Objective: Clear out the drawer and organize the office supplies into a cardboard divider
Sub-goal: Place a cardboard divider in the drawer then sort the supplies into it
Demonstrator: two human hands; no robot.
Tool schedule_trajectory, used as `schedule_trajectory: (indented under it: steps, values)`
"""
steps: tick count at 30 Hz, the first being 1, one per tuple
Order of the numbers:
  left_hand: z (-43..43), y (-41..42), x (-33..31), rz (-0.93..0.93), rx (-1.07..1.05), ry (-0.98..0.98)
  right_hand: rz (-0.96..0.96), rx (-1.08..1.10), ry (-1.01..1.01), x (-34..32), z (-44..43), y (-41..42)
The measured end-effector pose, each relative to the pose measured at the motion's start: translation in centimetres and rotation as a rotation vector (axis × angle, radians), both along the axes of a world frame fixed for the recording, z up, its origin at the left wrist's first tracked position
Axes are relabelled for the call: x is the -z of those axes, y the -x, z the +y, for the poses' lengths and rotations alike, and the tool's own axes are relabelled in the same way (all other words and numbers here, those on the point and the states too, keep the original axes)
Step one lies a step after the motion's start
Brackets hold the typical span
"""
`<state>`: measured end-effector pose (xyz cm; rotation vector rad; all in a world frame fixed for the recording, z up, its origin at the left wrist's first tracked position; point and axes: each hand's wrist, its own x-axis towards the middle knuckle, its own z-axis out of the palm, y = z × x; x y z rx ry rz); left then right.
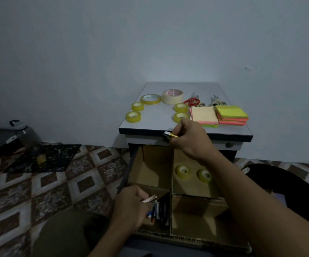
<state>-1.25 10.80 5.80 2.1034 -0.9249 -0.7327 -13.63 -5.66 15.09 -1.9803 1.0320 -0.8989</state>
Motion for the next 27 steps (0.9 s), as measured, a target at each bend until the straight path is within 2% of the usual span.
schedule_trajectory:
  steps: [5, 12, 19, 23, 27]
  values:
    - [-1.7, 1.4, 0.4, -0.066, 0.046, -0.089, 0.007, -0.014, -0.041, 0.5, 1.1, 0.2]
    - [-2.4, 2.3, 0.9, -0.361, 0.175, -0.227, 0.029, 0.002, -0.085, 0.8, 2.1, 0.0]
    - [-2.7, 2.2, 0.7, -0.497, 0.194, -0.311, 0.037, 0.012, -0.136, 1.5, 2.9, 0.7]
    - [-2.9, 1.7, 1.0, -0.457, 0.189, -0.348, 0.04, 0.016, -0.144, 2.1, 3.1, 1.0]
    - [-2.4, 0.5, 1.5, -0.352, 0.28, -0.286, 0.03, 0.014, -0.165, 2.3, 3.3, 1.0]
